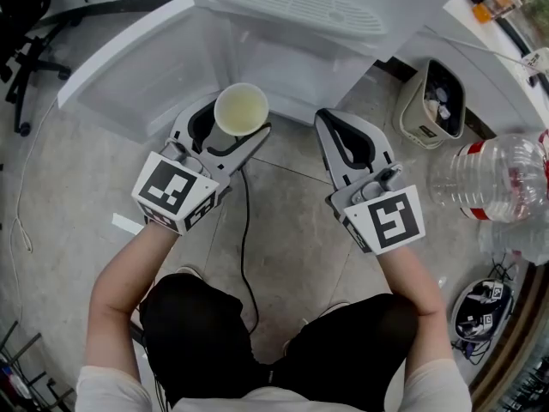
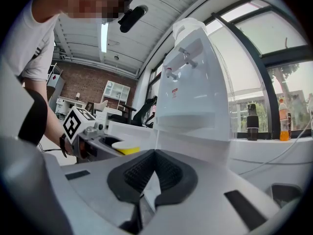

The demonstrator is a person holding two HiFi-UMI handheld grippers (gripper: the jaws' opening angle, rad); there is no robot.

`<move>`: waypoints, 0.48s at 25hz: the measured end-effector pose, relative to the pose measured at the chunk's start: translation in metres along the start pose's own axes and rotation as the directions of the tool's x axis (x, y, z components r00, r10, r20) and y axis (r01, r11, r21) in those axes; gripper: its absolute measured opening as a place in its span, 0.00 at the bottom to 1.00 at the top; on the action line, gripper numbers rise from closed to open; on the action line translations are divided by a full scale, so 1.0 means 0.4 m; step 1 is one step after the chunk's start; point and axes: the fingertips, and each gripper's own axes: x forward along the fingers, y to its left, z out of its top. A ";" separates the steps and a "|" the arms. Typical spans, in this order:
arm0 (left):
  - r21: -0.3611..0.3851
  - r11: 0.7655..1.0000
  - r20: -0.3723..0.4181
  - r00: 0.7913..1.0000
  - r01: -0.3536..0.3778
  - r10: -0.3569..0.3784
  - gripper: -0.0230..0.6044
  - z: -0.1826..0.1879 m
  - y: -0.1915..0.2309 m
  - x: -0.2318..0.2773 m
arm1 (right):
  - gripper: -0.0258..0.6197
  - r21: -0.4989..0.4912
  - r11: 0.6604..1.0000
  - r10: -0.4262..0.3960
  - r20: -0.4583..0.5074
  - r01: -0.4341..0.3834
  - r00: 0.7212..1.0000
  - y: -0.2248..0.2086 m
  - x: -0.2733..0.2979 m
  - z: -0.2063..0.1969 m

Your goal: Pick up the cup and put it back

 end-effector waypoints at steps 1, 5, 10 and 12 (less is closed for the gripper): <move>0.013 1.000 -0.011 1.000 0.002 -0.002 0.55 -0.015 0.001 0.020 | 0.07 0.000 1.000 0.000 0.001 0.000 1.000 -0.001 -0.001 0.000; 0.018 1.000 -0.041 0.999 0.008 -0.007 0.55 -0.080 0.022 0.107 | 0.07 0.006 1.000 -0.004 -0.007 0.004 1.000 -0.010 -0.004 -0.013; 0.069 0.998 -0.078 0.997 0.002 0.004 0.55 -0.145 0.037 0.200 | 0.07 0.022 1.000 -0.009 -0.013 0.009 1.000 -0.016 0.001 -0.024; 0.057 0.998 -0.082 0.997 0.006 -0.002 0.55 -0.156 0.039 0.231 | 0.07 0.029 1.000 -0.008 -0.021 0.008 1.000 -0.016 0.002 -0.032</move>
